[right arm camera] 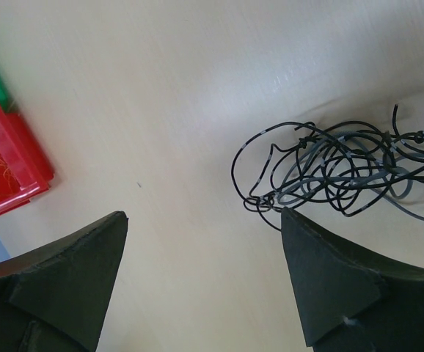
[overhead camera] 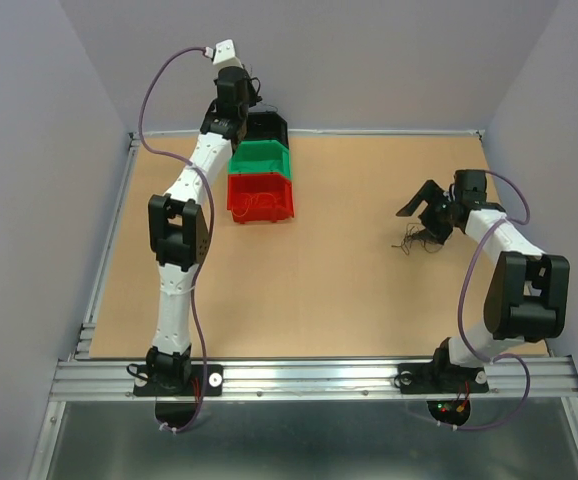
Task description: Untangle the cables
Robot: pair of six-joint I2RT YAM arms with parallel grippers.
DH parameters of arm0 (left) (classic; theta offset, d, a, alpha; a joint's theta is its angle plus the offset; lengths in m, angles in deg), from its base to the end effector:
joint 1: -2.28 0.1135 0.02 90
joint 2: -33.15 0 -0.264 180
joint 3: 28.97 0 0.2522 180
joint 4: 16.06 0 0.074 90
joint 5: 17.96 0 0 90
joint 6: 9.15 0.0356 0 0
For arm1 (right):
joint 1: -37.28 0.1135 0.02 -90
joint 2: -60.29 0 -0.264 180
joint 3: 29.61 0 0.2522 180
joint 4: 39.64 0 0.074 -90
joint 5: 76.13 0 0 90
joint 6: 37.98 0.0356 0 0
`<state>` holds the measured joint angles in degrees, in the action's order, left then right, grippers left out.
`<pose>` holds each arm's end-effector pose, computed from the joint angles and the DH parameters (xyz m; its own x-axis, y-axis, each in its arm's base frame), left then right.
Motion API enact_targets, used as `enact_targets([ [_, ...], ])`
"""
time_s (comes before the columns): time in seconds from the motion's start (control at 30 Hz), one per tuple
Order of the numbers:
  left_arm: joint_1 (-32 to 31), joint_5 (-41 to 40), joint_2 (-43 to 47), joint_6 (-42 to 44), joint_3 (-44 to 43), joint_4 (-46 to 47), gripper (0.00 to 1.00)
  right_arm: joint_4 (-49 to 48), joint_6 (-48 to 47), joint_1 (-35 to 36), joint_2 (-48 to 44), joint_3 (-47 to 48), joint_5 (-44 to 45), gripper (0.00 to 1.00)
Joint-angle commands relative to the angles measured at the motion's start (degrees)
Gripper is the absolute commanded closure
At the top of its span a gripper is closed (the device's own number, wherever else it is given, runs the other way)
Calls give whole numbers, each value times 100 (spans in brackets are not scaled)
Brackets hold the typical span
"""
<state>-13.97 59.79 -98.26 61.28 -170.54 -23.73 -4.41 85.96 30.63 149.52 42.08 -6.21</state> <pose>0.5316 -0.1471 0.3607 0.0159 -0.3456 -0.9383 0.0799 0.9358 -0.3433 0.3212 -0.0251 0.2159 -0.7106 0.6108 -0.3493 0.3606 0.7424 0.5646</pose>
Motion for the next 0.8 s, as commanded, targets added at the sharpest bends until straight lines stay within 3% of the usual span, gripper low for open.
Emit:
enact_targets([
  [0.0,52,-453,-174,323,-525,-1258,100,-231,34,50,-257,-159,-110,10],
  [0.2,131,2,-279,296,-253,-1654,100,-249,43,50,-283,-194,-111,10],
  [0.4,184,846,-841,270,-710,-2331,100,-258,61,50,-389,-273,-111,10],
  [0.77,342,1199,-825,156,-421,-2349,100,-266,61,50,-617,-449,-146,11],
])
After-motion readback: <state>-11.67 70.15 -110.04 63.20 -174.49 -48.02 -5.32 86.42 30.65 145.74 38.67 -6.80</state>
